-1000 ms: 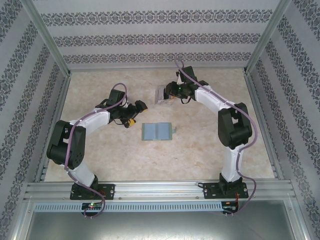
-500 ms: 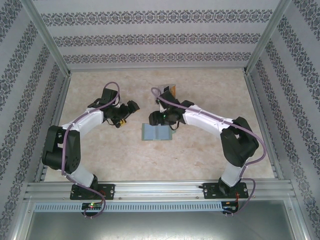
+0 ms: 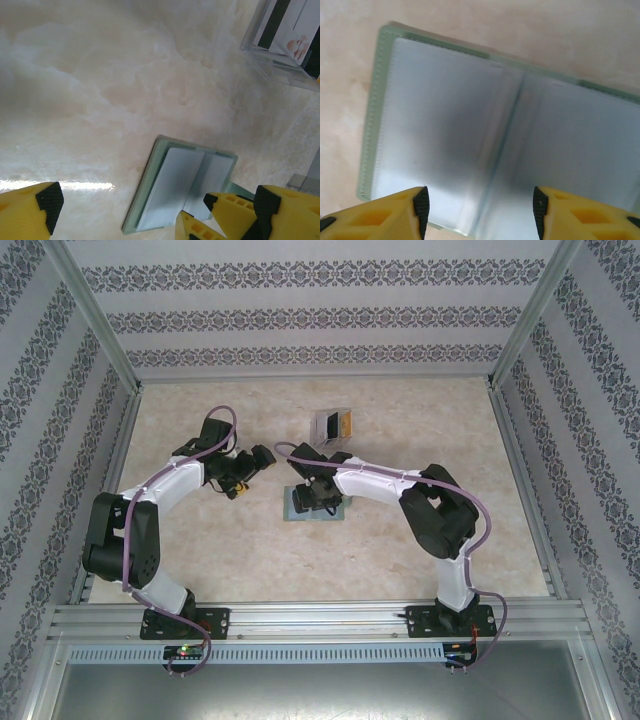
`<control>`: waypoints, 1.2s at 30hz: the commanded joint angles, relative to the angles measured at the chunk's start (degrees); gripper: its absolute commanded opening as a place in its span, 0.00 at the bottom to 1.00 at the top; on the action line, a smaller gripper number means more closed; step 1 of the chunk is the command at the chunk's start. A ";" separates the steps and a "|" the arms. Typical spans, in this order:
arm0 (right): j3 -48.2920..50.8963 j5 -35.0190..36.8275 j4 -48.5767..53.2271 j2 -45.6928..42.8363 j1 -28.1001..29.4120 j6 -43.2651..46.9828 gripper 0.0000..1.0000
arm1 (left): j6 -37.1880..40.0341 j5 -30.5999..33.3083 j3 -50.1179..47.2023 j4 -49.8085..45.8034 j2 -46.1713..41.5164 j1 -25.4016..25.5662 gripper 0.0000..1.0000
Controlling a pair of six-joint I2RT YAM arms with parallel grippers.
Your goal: Take the credit cards out of the card holder
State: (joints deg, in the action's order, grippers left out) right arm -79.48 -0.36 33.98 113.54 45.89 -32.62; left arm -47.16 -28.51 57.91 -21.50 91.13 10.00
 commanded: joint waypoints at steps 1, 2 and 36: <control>-2.15 4.00 3.94 1.41 -0.01 0.95 0.57 | 1.76 -1.79 -0.86 -0.80 -0.74 -0.73 0.98; -2.42 4.49 4.41 1.80 0.06 1.07 0.57 | 1.68 -2.41 -0.88 -0.46 -0.38 -0.68 0.97; 2.75 2.01 1.63 3.81 -2.90 -0.22 0.41 | 7.51 -3.18 6.95 -4.45 14.66 10.64 0.33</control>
State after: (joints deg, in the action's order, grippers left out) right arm -79.31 1.58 35.27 115.39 43.99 -31.77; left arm -41.74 -33.04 63.26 -23.16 104.88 19.97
